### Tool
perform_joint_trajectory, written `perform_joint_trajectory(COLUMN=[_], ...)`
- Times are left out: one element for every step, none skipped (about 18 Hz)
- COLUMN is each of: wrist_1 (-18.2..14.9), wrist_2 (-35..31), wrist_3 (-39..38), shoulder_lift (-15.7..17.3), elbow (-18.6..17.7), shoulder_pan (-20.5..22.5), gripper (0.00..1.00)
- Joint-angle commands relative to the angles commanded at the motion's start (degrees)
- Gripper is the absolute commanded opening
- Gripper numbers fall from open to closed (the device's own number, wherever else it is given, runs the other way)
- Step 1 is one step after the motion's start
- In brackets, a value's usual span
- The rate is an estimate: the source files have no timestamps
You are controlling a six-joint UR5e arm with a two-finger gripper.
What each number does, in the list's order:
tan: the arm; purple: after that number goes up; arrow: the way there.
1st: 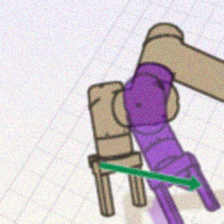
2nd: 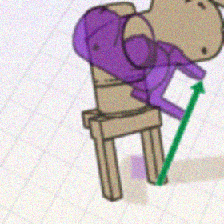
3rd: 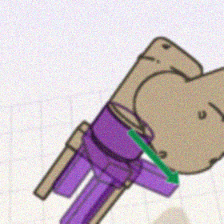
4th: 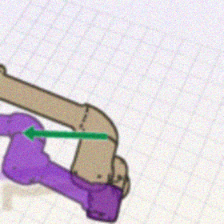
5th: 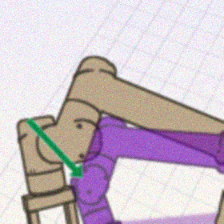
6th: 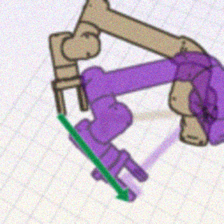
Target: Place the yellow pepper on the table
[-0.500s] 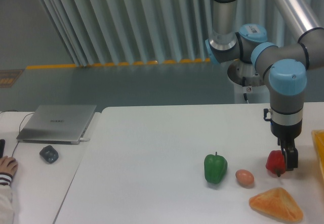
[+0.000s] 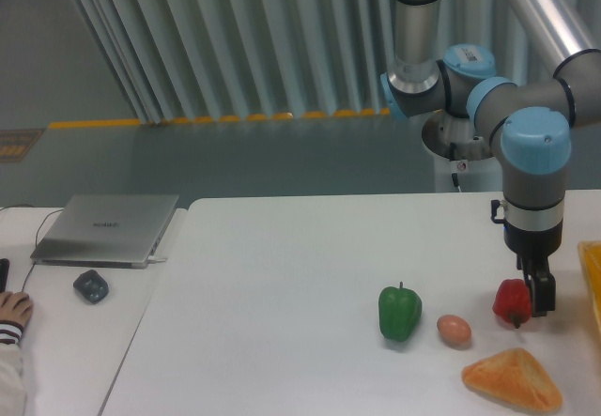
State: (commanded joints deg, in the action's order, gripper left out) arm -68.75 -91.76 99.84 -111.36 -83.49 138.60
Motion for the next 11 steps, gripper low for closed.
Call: perform_joint_trajectory(wrist_1=[1.0,1.3,1.9,2.2,2.2,2.2,2.4,2.5,2.6,2.6,2.6], wrist_2=[0.1,0.0,0.0,-0.1,-0.1,-0.1,0.0,0.1,0.2,0.2,0.2], wrist_3=[0.1,0.3,0.3,0.6,1.4,3.1,5.2,8.8,10.8,12.4,13.5], shoulder_lift=[0.0,0.3,0.3,0.3,0.3,0.3,0.3,-0.1,-0.4,-0.6,-0.9], elbow=[-0.7,-1.7,-2.3,-2.2,-1.9,-1.8,-1.8,-1.4,-1.1,-0.8,-0.5], shoulder_pan=[0.4,1.2,1.9,3.4,4.3,5.0,5.8,6.8,7.3,7.8,8.3], gripper=[1.0,1.0,1.0,1.0,1.0,1.0,1.0,1.0,1.0,1.0,1.0])
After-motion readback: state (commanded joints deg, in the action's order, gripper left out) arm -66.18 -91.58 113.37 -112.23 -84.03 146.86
